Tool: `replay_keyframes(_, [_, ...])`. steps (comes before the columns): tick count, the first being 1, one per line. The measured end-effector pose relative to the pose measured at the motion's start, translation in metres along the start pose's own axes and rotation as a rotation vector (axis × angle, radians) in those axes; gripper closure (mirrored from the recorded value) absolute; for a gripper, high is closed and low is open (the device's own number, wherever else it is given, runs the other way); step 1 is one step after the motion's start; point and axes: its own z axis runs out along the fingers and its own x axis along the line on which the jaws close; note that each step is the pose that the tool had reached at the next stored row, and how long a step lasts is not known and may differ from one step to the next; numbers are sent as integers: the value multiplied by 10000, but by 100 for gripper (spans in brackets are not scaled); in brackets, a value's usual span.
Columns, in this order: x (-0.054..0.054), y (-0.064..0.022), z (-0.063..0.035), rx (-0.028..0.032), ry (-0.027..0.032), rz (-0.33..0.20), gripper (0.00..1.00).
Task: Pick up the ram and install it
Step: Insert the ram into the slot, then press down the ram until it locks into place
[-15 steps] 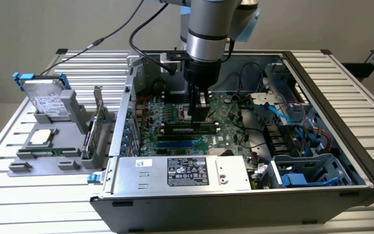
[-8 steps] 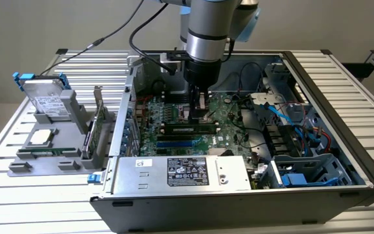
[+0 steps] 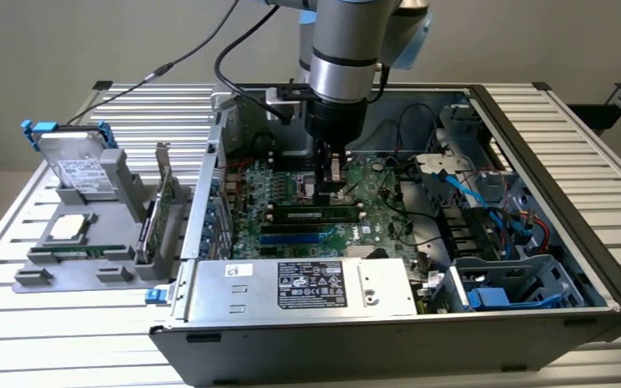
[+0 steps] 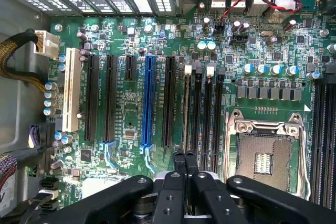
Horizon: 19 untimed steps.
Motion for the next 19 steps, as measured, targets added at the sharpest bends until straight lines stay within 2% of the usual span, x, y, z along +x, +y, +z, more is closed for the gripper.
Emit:
replay_keyframes(13, [1, -7, 0, -5, 2, -1, 90])
replay_keyframes(19, [9, -231, -18, -178, -2, -20, 90])
